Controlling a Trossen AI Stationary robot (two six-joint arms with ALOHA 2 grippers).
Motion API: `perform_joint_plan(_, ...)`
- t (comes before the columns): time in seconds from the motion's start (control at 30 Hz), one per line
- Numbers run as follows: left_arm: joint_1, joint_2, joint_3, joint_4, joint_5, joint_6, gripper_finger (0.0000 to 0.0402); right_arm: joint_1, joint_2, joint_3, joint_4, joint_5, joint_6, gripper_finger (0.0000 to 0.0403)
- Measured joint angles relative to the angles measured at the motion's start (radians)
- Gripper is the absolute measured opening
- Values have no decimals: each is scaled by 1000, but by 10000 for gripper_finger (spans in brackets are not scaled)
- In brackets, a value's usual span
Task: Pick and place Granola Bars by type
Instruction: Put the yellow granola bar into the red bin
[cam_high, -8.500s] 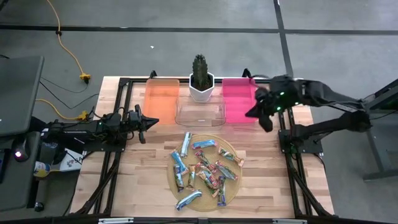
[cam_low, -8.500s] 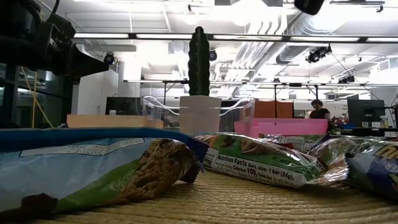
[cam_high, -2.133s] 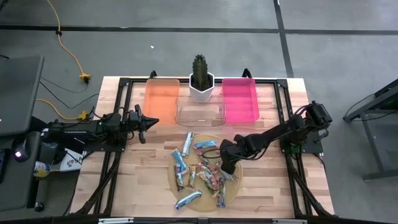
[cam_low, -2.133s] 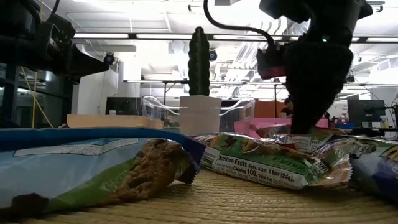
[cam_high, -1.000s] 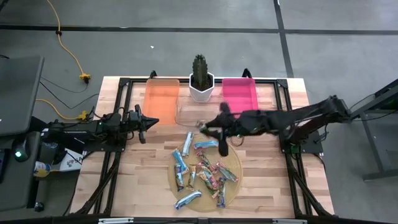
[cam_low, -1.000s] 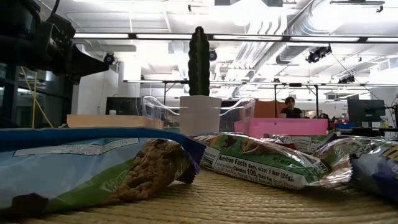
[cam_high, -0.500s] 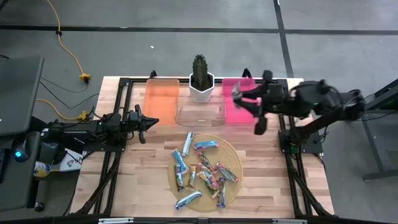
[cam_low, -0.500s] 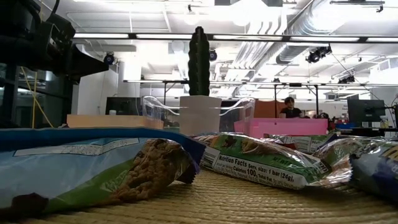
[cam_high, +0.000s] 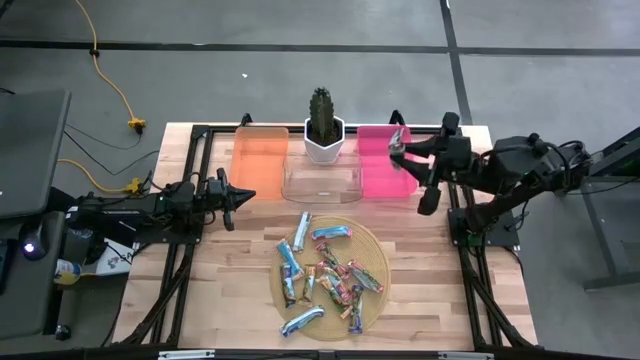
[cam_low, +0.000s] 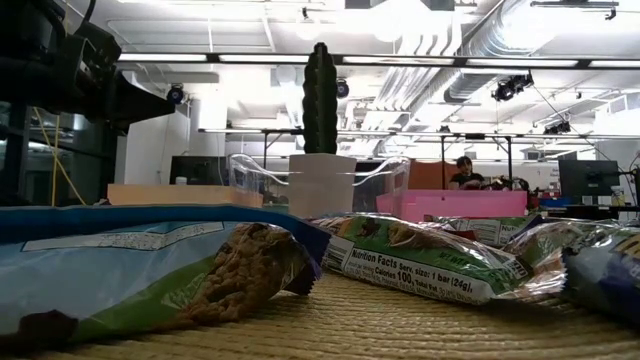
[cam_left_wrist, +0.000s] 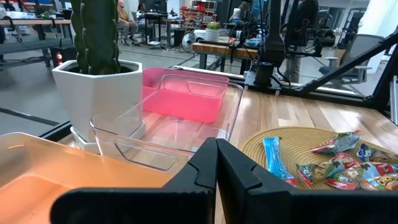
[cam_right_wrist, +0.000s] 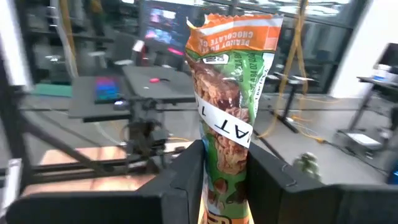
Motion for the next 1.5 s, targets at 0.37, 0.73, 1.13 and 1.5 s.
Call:
perform_joint_plan(0.37, 0, 0, 0, 0, 0, 0, 1, -47, 21, 0, -59, 433, 51, 89)
perform_joint_plan(0.73, 0, 0, 0, 0, 0, 0, 1, -303, 91, 0, -179, 466, 349, 89)
perform_joint_plan(1.13, 0, 0, 0, 0, 0, 0, 1, -711, 219, 0, -430, 110, 662, 89)
perform_joint_plan(1.5, 0, 0, 0, 0, 0, 0, 1, -898, 481, 0, -527, -239, 674, 89)
